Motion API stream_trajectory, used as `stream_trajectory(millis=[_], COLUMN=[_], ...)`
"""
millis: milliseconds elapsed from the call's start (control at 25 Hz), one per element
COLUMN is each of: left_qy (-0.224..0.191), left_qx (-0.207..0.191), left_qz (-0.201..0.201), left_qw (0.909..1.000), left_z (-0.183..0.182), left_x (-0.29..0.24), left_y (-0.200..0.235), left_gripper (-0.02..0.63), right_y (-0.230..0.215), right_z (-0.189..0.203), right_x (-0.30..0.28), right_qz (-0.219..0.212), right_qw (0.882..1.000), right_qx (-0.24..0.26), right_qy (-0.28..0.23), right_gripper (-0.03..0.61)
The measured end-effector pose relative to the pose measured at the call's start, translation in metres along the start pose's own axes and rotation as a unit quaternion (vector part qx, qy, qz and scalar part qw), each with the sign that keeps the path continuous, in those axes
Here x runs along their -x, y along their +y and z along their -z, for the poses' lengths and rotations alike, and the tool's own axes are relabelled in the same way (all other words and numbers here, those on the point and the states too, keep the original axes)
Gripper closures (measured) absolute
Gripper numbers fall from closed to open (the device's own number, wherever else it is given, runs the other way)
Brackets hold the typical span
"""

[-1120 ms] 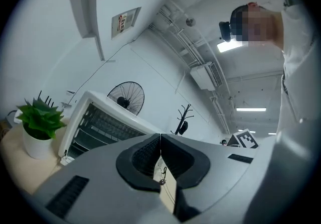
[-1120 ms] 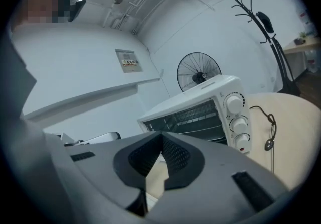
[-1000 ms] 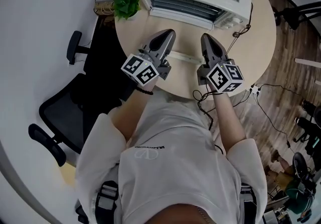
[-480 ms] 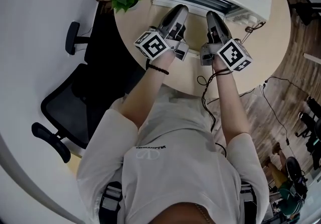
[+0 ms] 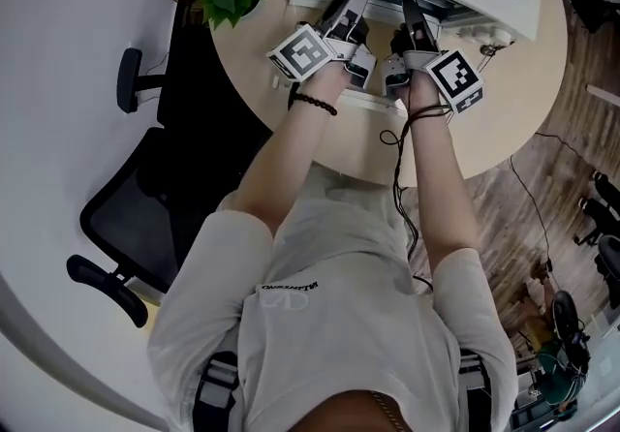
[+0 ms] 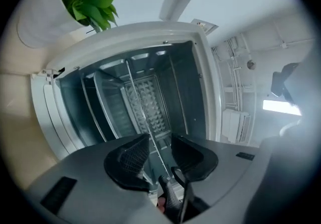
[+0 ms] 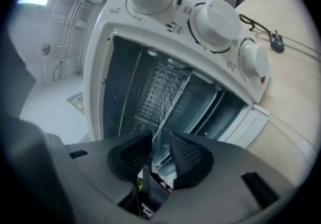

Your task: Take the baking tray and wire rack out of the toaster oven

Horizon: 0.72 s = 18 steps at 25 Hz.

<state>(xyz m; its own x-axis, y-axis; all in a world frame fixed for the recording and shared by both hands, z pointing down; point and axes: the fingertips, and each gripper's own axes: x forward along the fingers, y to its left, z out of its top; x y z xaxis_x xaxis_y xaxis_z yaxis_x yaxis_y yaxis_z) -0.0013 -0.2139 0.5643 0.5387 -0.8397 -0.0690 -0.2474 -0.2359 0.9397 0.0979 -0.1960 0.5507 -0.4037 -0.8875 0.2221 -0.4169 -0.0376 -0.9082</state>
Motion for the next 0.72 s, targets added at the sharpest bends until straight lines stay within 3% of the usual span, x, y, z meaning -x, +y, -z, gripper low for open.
stream_trajectory(millis=[320, 720], left_qy=[-0.023, -0.047], left_qx=[0.048, 0.088], left_qz=[0.031, 0.045], left_qw=[0.9981, 0.994], left_z=[-0.01, -0.022], left_x=[-0.022, -0.038], left_y=[-0.018, -0.005], left_gripper=[0.472, 0.502], right_y=[-0.015, -0.015], right_z=[-0.023, -0.028], right_x=[-0.014, -0.036], right_qz=[-0.002, -0.006], right_qw=[0.997, 0.997], right_qx=[-0.062, -0.059], right_qy=[-0.048, -0.048], right_gripper=[0.468, 0.469])
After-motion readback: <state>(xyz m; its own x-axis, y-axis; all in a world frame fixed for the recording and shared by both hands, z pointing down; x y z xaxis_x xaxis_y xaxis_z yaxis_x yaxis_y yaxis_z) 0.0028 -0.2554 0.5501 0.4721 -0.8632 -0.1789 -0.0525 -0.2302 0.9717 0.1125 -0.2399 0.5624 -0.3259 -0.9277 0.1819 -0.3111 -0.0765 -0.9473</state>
